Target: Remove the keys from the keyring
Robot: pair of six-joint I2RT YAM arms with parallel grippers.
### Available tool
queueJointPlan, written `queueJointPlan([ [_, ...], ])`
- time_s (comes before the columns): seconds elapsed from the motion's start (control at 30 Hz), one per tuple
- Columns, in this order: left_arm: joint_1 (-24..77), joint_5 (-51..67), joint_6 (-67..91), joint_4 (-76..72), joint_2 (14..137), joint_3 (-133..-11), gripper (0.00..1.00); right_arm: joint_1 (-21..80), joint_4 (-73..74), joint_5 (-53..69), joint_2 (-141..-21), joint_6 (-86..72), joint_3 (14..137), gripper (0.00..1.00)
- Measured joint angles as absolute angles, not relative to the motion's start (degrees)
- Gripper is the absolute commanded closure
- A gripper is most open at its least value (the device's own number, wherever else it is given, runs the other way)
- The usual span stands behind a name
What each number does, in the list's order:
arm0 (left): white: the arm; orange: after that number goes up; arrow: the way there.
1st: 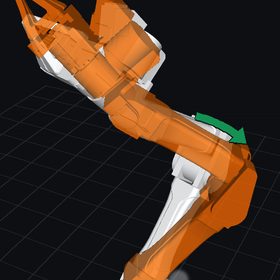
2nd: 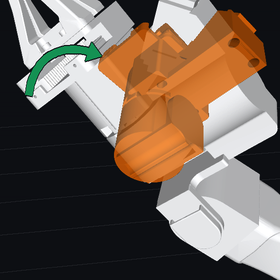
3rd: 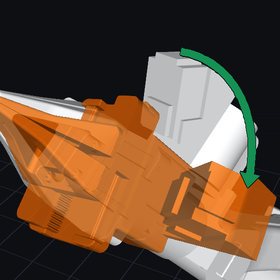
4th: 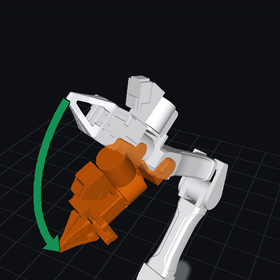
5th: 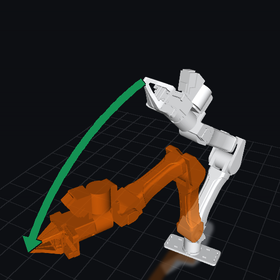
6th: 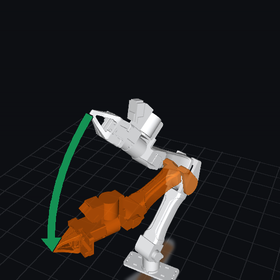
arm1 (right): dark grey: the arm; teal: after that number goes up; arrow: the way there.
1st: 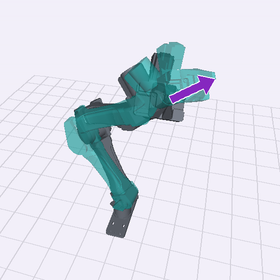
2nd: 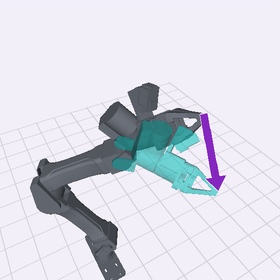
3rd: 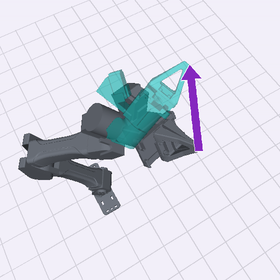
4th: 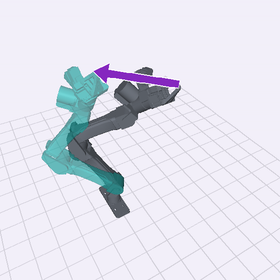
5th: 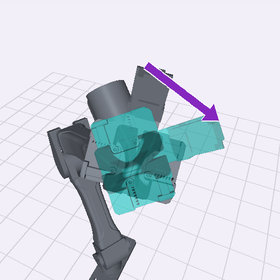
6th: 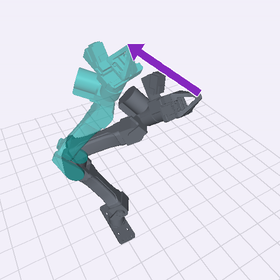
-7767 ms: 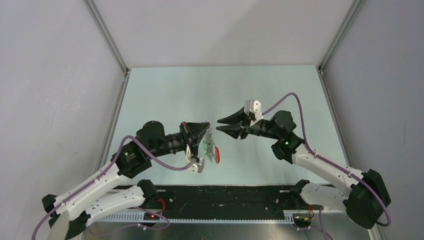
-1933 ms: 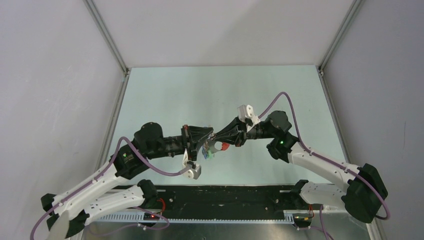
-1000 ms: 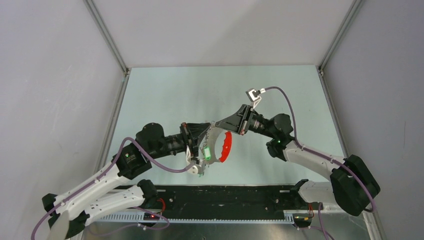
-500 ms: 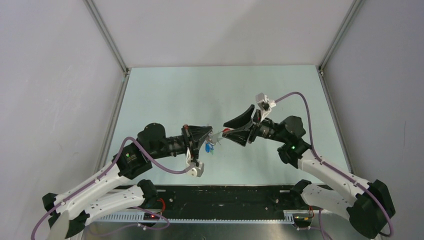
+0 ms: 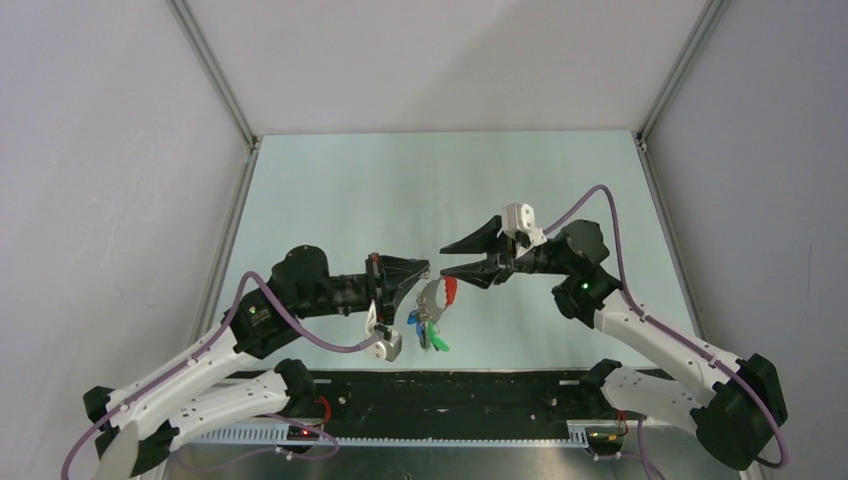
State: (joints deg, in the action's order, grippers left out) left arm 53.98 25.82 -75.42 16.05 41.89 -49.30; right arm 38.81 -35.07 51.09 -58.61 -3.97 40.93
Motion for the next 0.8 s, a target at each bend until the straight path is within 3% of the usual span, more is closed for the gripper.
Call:
queueJointPlan([
  [0.23, 53.98, 26.2, -75.44, 16.56, 41.89, -49.3, 1.0, 41.69, -33.54, 52.71, -59.68, 0.6, 43.33, 0.63],
  [0.8, 53.98, 27.2, -75.46, 17.39, 41.43, -50.48, 1.0, 44.16, -31.75, 52.86, -63.24, 3.03, 44.45, 0.66],
])
